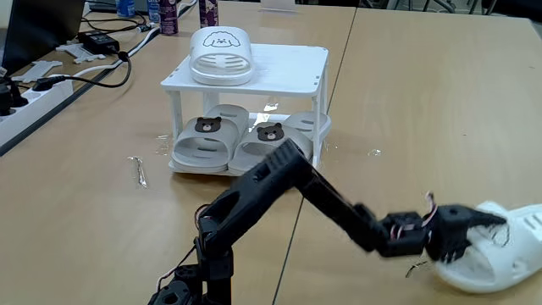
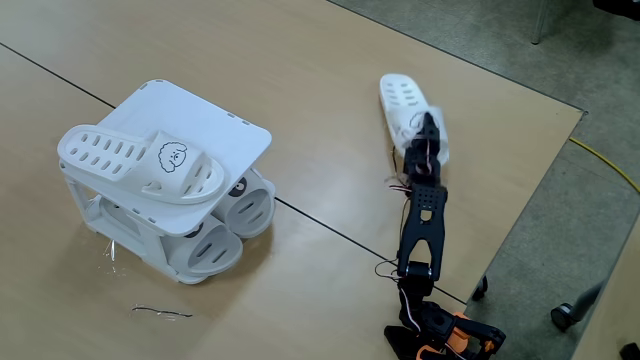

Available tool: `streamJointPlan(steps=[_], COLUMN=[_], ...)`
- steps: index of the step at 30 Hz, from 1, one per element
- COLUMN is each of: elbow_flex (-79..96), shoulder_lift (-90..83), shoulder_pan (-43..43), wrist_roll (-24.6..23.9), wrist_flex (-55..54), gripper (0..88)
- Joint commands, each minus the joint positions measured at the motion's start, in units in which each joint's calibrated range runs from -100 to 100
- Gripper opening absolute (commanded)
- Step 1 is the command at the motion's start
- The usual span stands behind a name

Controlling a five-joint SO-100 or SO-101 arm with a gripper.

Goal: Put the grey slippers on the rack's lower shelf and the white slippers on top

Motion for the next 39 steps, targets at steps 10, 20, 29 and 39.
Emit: streamJointPlan(steps=[10, 20, 29, 39], elbow_flex=[-4.54, -3.90, -28.08, -37.82], shoulder_lift=[-58.27, -60.12, -33.53, -16.62], shoulder_pan=[-16.45, -42.61, -44.50, -48.20], wrist_roll=[0.42, 0.42, 0.42, 0.42], wrist_flex=[36.30, 37.16, 36.99, 36.99], gripper=[0.8, 0.8, 0.8, 0.8])
